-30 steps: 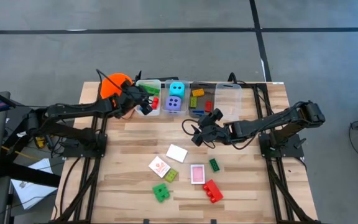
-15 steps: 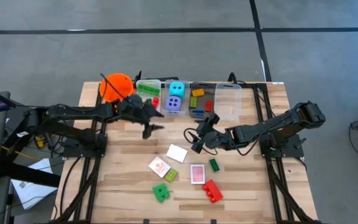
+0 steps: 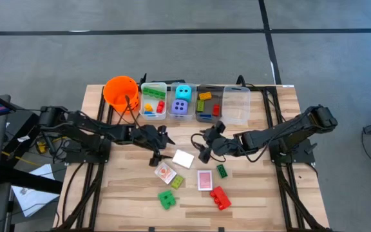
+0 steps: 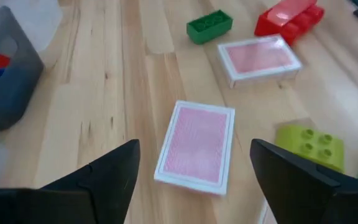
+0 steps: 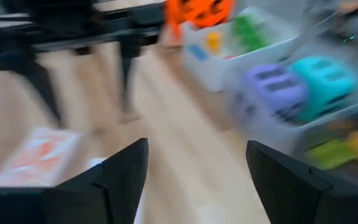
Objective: Pick & Place Toys
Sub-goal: Put the top red deck of cards into the right transparent bin
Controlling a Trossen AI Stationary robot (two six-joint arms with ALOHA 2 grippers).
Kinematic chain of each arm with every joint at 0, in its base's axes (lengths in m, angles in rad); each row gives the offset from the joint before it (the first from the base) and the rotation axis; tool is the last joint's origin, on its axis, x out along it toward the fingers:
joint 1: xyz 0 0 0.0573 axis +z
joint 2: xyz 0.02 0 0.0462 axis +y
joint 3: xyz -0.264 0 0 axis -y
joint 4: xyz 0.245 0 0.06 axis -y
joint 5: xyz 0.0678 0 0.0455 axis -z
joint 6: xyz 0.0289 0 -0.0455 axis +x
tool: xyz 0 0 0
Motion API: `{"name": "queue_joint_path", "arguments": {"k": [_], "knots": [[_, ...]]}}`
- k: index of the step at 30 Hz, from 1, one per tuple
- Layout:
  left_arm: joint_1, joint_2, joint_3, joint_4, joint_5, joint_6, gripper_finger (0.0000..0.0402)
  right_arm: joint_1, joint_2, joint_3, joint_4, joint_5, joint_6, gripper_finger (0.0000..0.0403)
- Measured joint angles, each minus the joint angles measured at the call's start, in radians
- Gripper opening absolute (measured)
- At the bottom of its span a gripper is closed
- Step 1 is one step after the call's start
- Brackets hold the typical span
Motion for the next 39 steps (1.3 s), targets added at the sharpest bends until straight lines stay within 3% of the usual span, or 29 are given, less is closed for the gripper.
{"name": "queue_joint_path", "arguments": {"k": [3,5,10,16,26,31,39], "knots": [[0.006,-0.006,-0.001,0.002,-0.040,0.001,0.0308,0.001,0.010,0.000,0.019,-0.119,0.023,0.0265],[0.015,-0.026,-0.001,0.001,-0.079,0.002,0.0312,0.024,0.047,0.001,0.060,-0.141,-0.020,0.0265],[0.036,-0.079,0.000,0.000,-0.124,0.002,0.0320,0.094,0.136,0.002,0.128,-0.148,-0.105,0.0265],[0.057,-0.141,0.001,-0.006,-0.125,0.002,0.0321,0.114,0.222,0.000,0.130,-0.133,0.084,0.0265],[0.074,-0.163,0.001,0.001,-0.124,0.002,0.0321,0.082,0.375,0.001,0.183,-0.129,0.259,0.0265],[0.074,-0.163,0.001,0.001,-0.124,0.002,0.0325,0.044,0.391,0.001,0.176,-0.212,0.237,0.0265],[0.074,-0.163,0.001,0.001,-0.123,0.002,0.0324,0.042,0.385,0.002,0.193,-0.242,0.162,0.0265]]}}
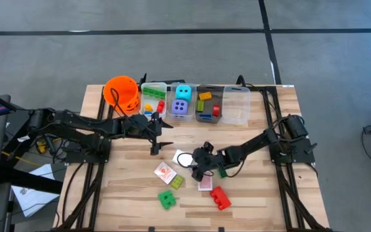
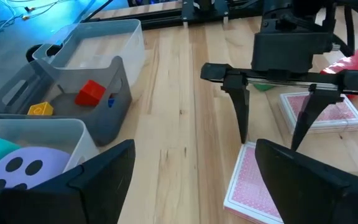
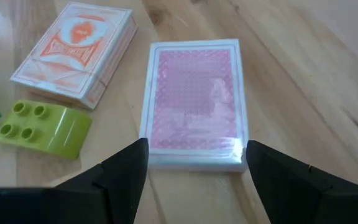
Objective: Pick & Place Toys
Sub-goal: Put the top red deck of cards into the right transparent bin
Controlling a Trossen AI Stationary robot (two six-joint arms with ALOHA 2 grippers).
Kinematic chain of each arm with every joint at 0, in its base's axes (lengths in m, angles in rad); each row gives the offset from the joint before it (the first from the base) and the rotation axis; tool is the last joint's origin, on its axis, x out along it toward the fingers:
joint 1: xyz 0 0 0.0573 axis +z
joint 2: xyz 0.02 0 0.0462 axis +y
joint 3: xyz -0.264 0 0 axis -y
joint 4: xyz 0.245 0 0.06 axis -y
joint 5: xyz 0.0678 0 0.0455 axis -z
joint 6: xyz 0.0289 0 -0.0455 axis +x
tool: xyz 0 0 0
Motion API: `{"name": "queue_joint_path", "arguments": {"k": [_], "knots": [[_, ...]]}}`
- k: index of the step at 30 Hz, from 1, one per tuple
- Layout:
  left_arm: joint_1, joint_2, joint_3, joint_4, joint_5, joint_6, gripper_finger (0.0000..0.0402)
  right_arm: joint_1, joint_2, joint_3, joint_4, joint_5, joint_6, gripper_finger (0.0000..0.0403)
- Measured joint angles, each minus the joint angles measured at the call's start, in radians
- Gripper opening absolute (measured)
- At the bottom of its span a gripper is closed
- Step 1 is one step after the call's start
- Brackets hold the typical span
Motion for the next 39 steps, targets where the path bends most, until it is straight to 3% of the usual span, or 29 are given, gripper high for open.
{"name": "queue_joint_path", "arguments": {"k": [39], "knots": [[0.000,0.000,0.000,0.000,-0.001,0.000,0.0326,-0.001,0.000,0.000,-0.022,0.008,-0.085,0.0266]]}}
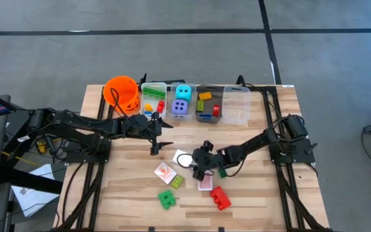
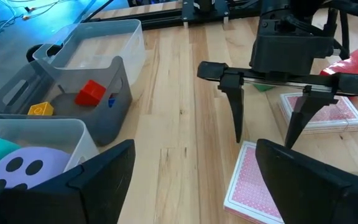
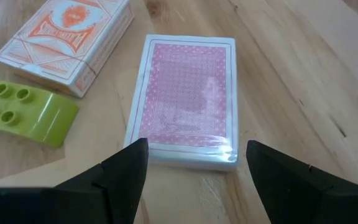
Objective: Pick & Place Toys
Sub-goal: Put the top red deck of cards into the right transparent bin
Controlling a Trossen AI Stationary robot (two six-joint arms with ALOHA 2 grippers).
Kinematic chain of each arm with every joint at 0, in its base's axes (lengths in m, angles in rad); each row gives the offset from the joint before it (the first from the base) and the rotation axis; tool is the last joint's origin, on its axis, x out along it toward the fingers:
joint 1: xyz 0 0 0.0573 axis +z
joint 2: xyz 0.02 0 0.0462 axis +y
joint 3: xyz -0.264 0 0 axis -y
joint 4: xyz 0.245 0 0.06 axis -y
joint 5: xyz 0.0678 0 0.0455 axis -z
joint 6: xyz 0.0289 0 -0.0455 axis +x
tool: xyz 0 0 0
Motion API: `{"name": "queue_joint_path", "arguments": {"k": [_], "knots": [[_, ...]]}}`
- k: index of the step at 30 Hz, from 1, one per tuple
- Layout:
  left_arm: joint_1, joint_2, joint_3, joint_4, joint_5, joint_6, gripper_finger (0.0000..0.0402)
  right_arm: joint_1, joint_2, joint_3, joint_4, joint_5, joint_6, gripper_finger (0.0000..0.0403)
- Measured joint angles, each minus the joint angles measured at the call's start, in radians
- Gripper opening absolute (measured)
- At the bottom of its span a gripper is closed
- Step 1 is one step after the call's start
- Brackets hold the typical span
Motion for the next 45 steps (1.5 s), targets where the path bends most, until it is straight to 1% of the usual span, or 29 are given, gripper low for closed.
{"name": "queue_joint_path", "arguments": {"k": [4,8,18,45], "knots": [[0.000,0.000,0.000,0.000,0.000,0.000,0.0322,0.002,0.000,0.000,0.014,-0.006,0.000,0.0266],[0.000,0.000,0.000,0.000,0.001,0.000,0.0322,0.001,0.006,0.000,0.048,-0.065,-0.029,0.0266],[0.000,0.000,0.000,0.000,0.004,0.000,0.0322,-0.016,0.007,0.000,0.048,-0.046,-0.031,0.0266],[0.000,0.000,0.000,0.001,-0.001,0.000,0.0323,-0.028,0.008,0.000,0.061,-0.049,-0.023,0.0266]]}}
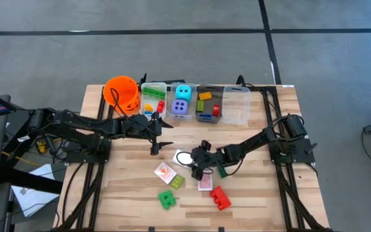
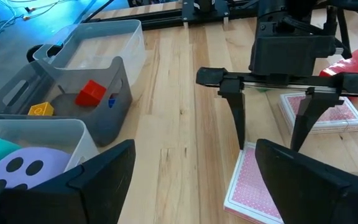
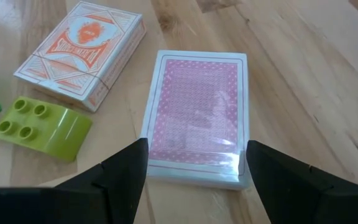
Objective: Pick & Place Toys
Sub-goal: Put the top red deck of cards into the right transparent bin
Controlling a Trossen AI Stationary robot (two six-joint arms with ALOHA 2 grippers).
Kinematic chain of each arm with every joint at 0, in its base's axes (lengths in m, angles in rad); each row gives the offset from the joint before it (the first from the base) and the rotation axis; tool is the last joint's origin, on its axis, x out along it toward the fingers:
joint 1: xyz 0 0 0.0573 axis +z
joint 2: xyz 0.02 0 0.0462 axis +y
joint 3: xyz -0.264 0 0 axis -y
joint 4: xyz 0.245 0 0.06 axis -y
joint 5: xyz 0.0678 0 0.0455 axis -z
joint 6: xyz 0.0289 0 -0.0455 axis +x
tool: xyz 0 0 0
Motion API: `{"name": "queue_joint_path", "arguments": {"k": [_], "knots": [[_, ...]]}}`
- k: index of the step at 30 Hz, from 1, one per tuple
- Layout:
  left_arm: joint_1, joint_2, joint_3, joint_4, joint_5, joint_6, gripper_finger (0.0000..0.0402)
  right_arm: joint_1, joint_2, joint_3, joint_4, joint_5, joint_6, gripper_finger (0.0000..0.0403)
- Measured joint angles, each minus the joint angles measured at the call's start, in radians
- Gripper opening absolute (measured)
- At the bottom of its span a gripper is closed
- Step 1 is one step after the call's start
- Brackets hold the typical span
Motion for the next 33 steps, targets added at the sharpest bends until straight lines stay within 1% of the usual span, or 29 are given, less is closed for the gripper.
{"name": "queue_joint_path", "arguments": {"k": [28,33], "knots": [[0.000,0.000,0.000,0.000,0.005,0.000,0.0321,0.000,0.000,0.000,-0.001,0.000,0.017,0.0266],[0.000,0.000,0.000,0.000,0.005,0.000,0.0322,0.000,0.000,0.000,-0.027,0.000,0.019,0.0266]]}}
